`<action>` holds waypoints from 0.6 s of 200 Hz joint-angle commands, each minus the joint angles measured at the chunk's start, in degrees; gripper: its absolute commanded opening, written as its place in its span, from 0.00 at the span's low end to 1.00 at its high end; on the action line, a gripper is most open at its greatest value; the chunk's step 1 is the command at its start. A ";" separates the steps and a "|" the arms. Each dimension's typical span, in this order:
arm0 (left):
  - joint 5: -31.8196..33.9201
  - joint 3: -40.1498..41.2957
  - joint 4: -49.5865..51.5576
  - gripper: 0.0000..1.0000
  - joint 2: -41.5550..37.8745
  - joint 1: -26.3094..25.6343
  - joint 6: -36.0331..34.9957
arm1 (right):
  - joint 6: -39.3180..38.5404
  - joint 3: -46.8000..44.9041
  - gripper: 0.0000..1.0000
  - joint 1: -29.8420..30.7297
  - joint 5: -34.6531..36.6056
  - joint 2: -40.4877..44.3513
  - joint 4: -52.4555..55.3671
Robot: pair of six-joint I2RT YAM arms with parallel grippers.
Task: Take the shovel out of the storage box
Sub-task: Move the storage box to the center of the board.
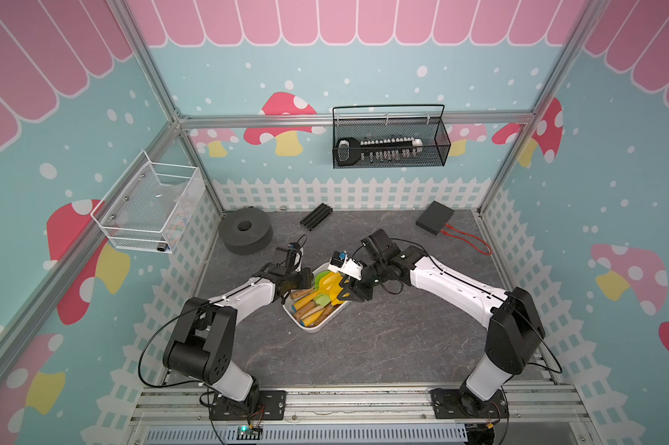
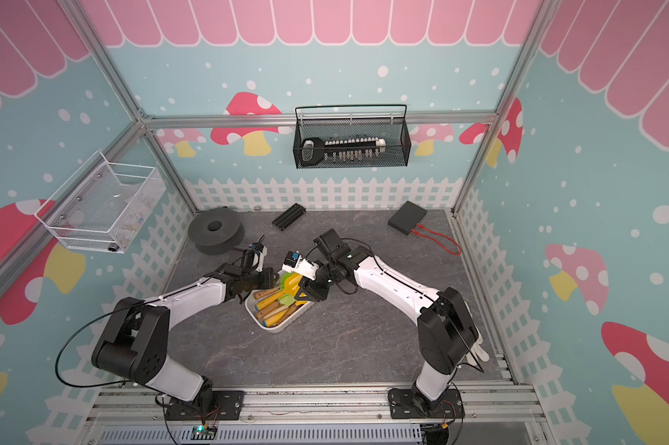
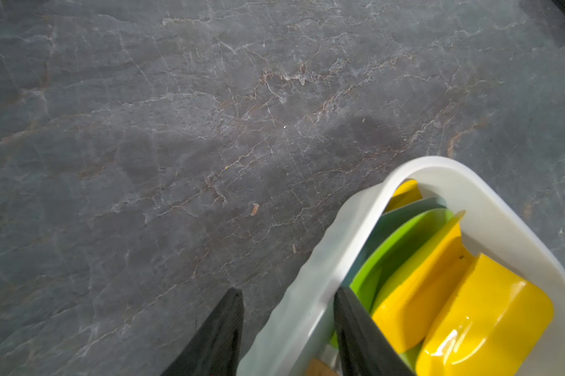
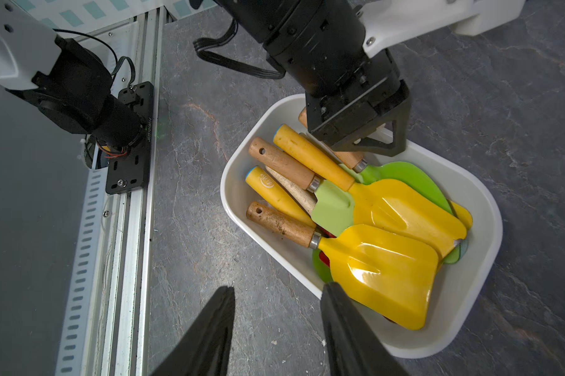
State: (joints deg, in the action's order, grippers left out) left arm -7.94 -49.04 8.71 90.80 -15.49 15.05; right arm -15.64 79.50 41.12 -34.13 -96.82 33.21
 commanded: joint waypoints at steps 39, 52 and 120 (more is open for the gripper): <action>3.70 -1.50 0.96 0.26 1.25 0.33 2.63 | 7.86 2.07 0.49 -0.25 1.26 -1.39 -1.42; 4.37 -1.24 0.83 0.24 1.03 0.67 4.21 | 11.57 3.67 0.48 -0.25 2.45 -2.51 -1.65; 9.26 3.36 -1.23 0.06 -1.76 3.00 15.29 | 30.05 13.33 0.45 1.56 8.12 -11.20 -0.87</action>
State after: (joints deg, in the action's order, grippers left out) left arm -4.34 -48.51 6.96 90.48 -13.91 24.60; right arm 6.17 88.99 41.39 -30.44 -104.79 31.38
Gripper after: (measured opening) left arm 0.092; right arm 0.451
